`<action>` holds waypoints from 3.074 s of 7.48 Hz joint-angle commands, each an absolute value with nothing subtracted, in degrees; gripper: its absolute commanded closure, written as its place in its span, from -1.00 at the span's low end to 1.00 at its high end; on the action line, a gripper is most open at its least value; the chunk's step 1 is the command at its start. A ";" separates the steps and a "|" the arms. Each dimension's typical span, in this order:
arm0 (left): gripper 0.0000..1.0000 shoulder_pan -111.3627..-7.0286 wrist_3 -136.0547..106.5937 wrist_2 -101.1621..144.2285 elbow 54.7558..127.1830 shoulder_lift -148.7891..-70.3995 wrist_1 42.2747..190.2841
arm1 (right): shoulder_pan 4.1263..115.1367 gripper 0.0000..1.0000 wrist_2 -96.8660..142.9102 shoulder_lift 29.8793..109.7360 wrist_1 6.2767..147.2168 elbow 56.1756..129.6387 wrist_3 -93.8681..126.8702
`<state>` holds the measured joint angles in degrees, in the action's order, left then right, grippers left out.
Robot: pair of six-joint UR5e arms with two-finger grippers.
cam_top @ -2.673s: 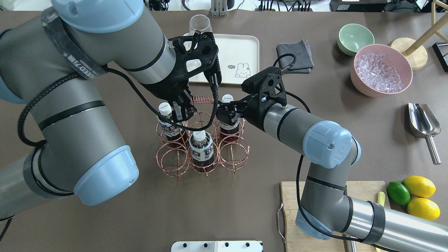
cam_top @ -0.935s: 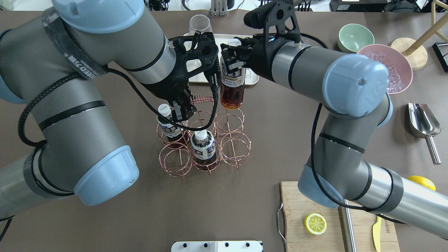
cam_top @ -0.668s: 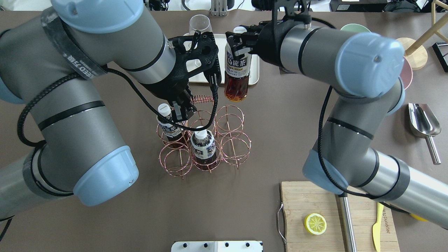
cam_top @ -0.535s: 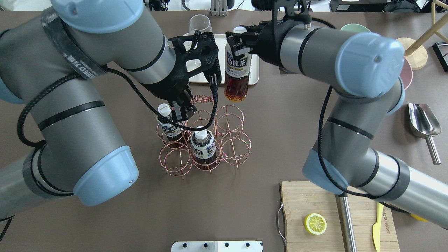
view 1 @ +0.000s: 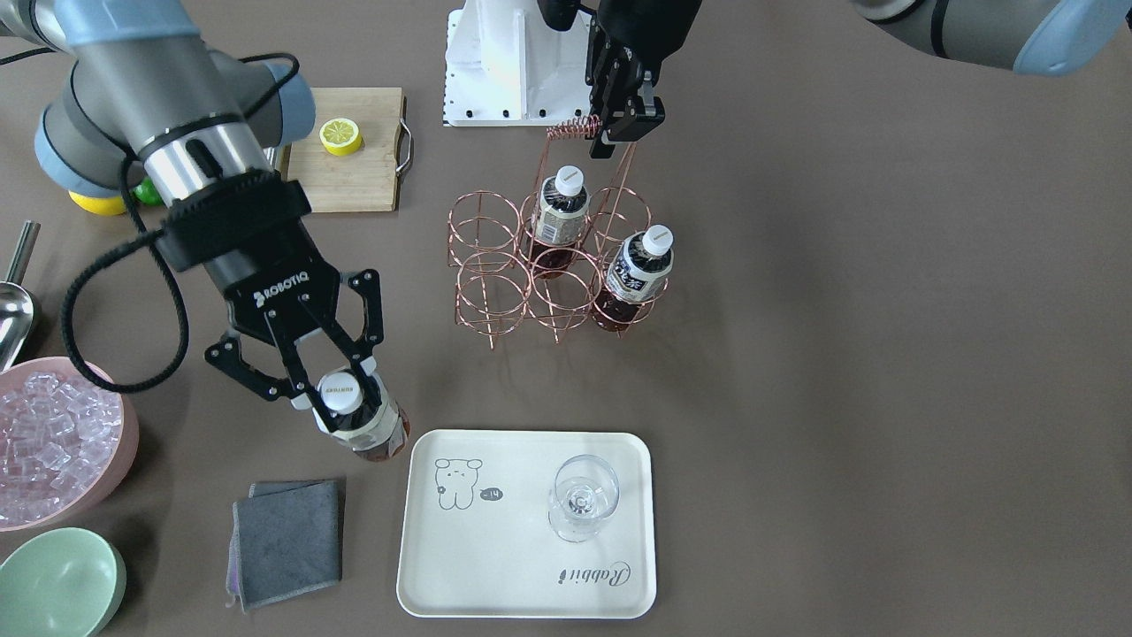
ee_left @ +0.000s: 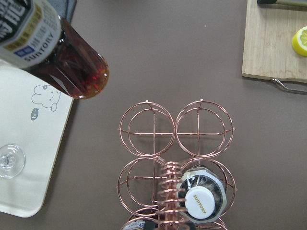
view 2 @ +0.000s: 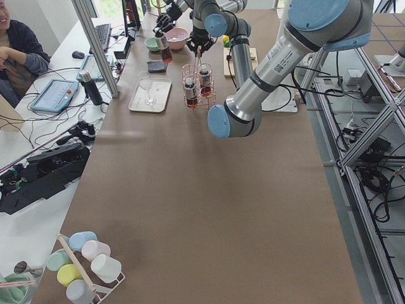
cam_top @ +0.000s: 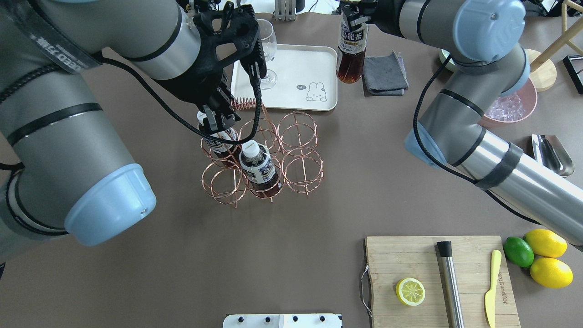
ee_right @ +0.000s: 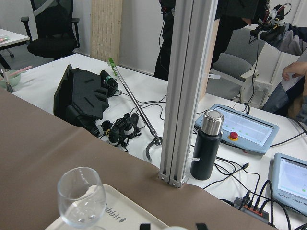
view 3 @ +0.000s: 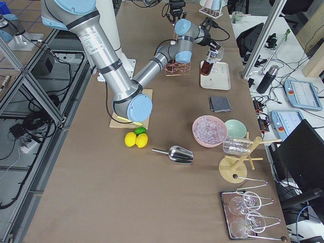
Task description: Take tea from basket to plate
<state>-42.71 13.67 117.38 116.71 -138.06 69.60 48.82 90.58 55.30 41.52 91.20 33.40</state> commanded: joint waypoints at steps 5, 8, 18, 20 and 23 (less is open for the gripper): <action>1.00 -63.15 34.14 130.06 115.15 -128.60 69.43 | 43.18 1.00 77.20 43.33 29.09 66.18 37.25; 1.00 -73.36 48.99 133.58 109.88 -123.68 69.35 | 40.69 1.00 73.48 44.82 23.04 64.69 38.23; 1.00 -86.83 76.82 138.25 83.16 -121.46 72.59 | 39.64 -1.00 74.69 47.45 44.71 84.29 39.29; 1.00 -87.80 76.82 137.55 79.48 -121.38 76.53 | 40.69 -1.00 79.07 56.45 60.15 102.66 44.95; 1.00 -88.42 77.25 137.03 75.16 -121.38 80.67 | 47.61 -1.00 91.02 76.93 61.00 111.69 50.53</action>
<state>-88.20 77.11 137.51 77.35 -121.39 78.23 43.38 84.55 65.60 60.11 107.17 48.26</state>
